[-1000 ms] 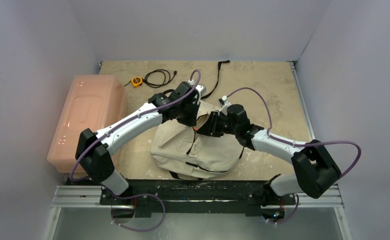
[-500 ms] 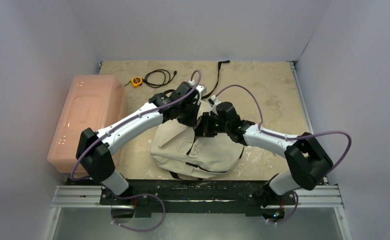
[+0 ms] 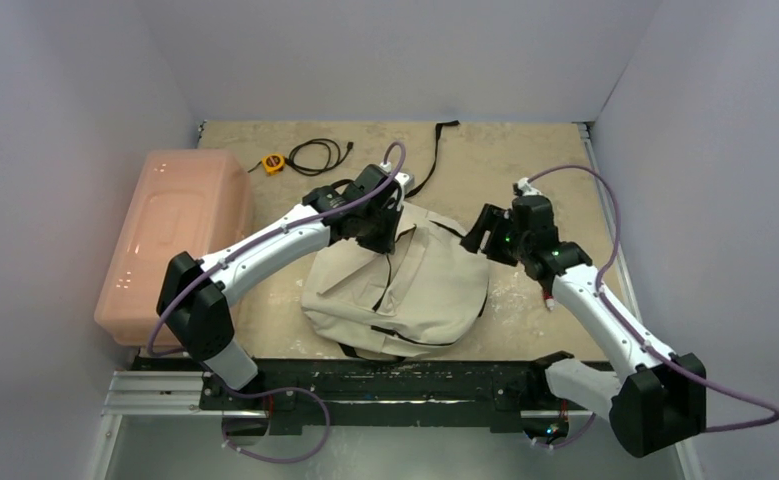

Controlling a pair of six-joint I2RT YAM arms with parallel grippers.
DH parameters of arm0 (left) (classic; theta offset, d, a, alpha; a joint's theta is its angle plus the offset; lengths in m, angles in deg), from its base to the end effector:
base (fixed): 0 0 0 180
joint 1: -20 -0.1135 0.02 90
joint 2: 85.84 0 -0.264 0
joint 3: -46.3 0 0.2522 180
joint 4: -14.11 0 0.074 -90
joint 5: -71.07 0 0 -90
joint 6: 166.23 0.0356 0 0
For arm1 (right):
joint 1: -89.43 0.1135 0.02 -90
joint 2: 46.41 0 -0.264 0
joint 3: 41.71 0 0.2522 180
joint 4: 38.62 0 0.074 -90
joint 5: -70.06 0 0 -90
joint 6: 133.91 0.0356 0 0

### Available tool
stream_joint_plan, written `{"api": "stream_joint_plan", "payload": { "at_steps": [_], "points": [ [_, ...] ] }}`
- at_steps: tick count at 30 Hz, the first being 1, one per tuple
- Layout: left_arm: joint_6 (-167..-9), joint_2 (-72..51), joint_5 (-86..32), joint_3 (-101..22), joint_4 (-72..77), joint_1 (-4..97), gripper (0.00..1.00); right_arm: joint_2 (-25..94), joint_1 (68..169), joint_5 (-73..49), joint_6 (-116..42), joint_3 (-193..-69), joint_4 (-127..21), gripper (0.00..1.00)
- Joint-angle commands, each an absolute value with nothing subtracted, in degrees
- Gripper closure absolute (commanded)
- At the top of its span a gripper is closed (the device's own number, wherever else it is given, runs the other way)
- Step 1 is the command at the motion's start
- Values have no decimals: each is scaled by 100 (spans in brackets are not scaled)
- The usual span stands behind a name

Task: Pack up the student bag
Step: Place the stationery in the student bag, then pick up the personal item from the center of the board.

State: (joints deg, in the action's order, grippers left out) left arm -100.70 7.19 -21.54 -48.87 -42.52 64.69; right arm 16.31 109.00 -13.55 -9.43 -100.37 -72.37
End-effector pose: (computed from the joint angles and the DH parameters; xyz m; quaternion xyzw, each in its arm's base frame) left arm 0.2474 -0.2470 0.2974 0.1740 0.9361 -0.1909 0.2387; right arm 0.2220 0.0831 0.2632 0.0920 0.8923 0.2441 0.3685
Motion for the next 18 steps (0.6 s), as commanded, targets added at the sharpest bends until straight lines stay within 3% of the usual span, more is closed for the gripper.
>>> {"api": "stream_joint_plan", "payload": {
  "at_steps": [1, 4, 7, 12, 18],
  "points": [
    [-10164, 723, -2411, -5052, -4079, 6532, 100, 1392, 10130, -2927, -761, -9992, -8593, 19],
    [-10146, 756, -2416, -5071, -4105, 6540, 100, 1330, 9799, -3513, -369, -10095, -8937, 2],
    [-10158, 788, -2491, -5100, -4111, 6540, 100, 1302, 9198, -3670, -35, -10118, -9054, 1],
    [-10223, 831, -2728, -5126, -4107, 6535, 100, 1471, 7658, -2799, -200, -9741, -8653, 1],
    [-10326, 1009, -3091, -5185, -4097, 6541, 100, 2569, 7353, -2493, -705, -9697, -8064, 1]
  ]
}}
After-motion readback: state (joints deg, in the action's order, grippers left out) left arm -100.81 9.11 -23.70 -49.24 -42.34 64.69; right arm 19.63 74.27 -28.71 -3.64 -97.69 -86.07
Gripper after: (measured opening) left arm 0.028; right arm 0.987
